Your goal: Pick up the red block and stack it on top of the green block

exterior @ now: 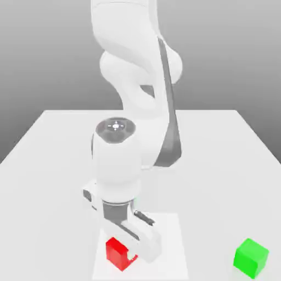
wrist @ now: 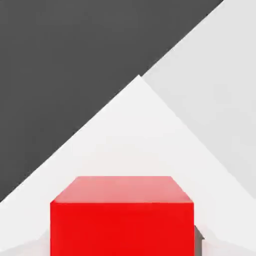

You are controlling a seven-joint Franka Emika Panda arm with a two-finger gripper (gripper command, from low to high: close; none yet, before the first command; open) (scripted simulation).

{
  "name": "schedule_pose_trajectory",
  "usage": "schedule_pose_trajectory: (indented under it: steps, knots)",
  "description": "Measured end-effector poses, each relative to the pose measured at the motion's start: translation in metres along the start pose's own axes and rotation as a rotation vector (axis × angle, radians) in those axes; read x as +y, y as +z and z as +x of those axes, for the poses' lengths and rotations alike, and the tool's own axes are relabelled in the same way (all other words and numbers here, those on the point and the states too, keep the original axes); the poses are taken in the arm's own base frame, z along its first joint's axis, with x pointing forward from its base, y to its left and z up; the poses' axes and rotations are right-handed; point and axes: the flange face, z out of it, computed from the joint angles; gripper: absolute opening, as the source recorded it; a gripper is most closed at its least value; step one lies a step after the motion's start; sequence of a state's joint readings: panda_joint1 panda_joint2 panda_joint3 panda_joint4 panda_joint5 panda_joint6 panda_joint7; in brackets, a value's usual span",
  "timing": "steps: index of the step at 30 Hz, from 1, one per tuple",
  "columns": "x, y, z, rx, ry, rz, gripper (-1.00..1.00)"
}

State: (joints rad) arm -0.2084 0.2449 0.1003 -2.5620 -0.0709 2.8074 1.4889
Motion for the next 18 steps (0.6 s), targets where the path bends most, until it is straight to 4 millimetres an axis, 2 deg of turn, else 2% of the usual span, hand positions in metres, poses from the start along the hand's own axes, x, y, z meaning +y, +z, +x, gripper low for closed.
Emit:
schedule_pose_trajectory:
  steps: [2,3,7,11,13,14,15,18]
  knots:
    - [0.001,-0.022,-0.001,0.001,-0.002,-0.001,-1.00]
    - [-0.004,-0.030,-0.015,0.000,-0.025,-0.003,-1.00]
    - [-0.026,-0.044,-0.113,0.000,-0.164,-0.006,-1.00]
    - [-0.026,-0.055,-0.212,-0.001,-0.293,-0.003,-1.00]
    - [-0.023,-0.040,-0.260,-0.001,-0.355,-0.001,-1.00]
    - [-0.022,-0.027,-0.272,-0.001,-0.370,0.000,-1.00]
    - [-0.020,-0.013,-0.278,-0.001,-0.378,-0.001,1.00]
    - [-0.020,-0.013,-0.278,-0.001,-0.378,-0.001,1.00]
